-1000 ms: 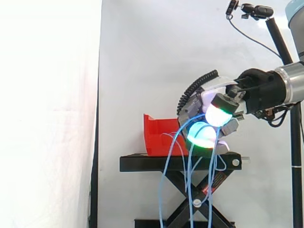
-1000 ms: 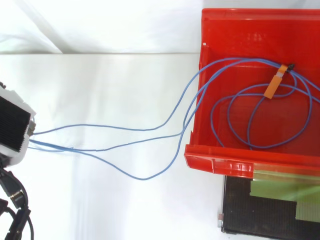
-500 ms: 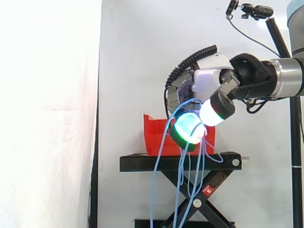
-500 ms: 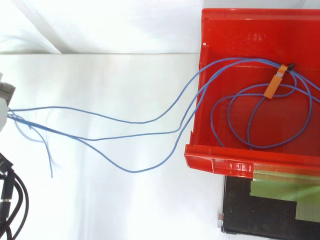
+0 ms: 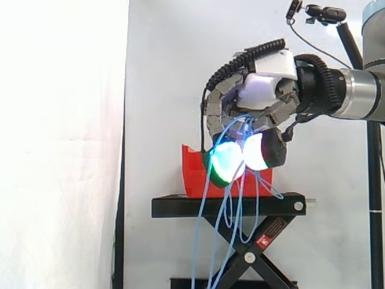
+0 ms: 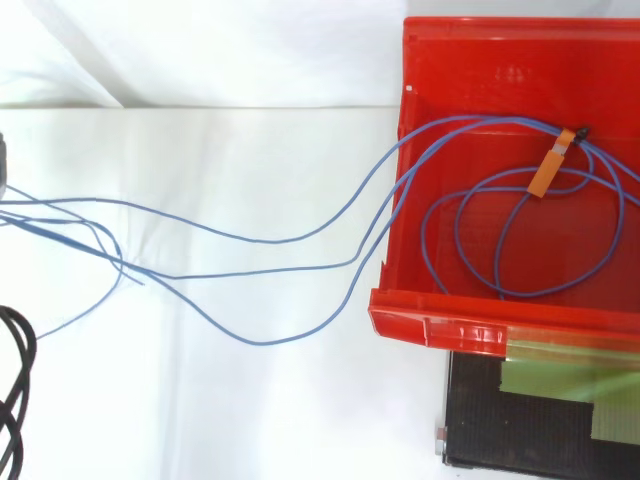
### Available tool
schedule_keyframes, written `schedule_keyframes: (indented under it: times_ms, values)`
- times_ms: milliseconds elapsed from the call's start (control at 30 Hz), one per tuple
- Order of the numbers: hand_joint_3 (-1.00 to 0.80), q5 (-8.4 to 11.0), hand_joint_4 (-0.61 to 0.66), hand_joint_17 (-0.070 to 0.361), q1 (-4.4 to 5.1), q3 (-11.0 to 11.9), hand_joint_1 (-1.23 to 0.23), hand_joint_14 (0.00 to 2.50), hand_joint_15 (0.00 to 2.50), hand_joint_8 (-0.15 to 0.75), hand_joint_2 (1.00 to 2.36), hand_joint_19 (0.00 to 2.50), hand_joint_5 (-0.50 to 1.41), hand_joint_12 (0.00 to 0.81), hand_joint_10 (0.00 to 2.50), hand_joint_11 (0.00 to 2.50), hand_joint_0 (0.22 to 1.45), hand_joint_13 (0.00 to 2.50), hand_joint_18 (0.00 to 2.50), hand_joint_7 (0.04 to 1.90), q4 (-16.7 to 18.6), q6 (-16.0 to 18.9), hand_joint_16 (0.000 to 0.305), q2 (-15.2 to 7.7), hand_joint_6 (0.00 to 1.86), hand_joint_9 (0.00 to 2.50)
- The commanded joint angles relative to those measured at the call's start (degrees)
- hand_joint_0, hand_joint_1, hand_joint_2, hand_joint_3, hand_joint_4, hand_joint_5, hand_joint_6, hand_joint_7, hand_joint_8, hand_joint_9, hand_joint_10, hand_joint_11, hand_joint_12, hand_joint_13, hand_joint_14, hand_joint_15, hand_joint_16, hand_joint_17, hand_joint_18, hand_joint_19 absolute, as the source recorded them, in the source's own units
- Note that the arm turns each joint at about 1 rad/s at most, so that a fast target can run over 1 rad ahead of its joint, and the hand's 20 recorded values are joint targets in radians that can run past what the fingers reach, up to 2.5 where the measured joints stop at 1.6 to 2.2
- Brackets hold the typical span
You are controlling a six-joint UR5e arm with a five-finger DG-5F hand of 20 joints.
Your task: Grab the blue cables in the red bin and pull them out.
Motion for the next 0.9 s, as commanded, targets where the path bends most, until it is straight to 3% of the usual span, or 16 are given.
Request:
schedule_keyframes:
  times_ms: [0,300,667,767,800,867]
  values:
    - [-1.00,-1.59,0.30,0.093,-0.36,0.00,-1.01,2.50,0.44,0.318,1.00,1.23,0.72,0.355,2.50,0.51,0.85,0.99,1.11,0.40,1.10,-5.50,0.041,-0.01,0.83,0.59]
    - [-1.00,-3.97,0.30,0.091,-0.80,0.00,-1.00,2.50,0.44,0.317,1.00,1.24,0.72,0.358,2.50,0.49,0.85,0.99,1.11,0.40,3.74,-10.86,0.041,-0.01,0.83,0.59]
    - [-1.00,-4.50,0.29,0.092,-1.06,0.00,-1.00,2.50,0.44,0.318,1.00,1.23,0.72,0.351,2.50,0.49,0.85,0.99,1.11,0.41,5.14,-14.11,0.041,-0.01,0.84,0.59]
    - [-1.00,-5.73,0.29,0.092,-1.23,0.00,-1.00,2.50,0.44,0.318,1.00,1.24,0.72,0.357,2.50,0.49,0.85,0.99,1.11,0.41,6.72,-17.89,0.041,-0.01,0.83,0.59]
    - [-1.00,-7.13,0.29,0.091,-1.32,0.00,-1.00,2.50,0.44,0.318,1.00,1.23,0.72,0.351,2.50,0.49,0.85,0.99,1.11,0.41,7.51,-20.00,0.041,-0.01,0.84,0.59]
    - [-1.00,-7.83,0.29,0.093,-1.32,0.00,-1.00,2.50,0.44,0.318,1.00,1.23,0.72,0.351,2.50,0.49,0.85,0.99,1.11,0.41,7.87,-21.14,0.041,-0.01,0.83,0.59]
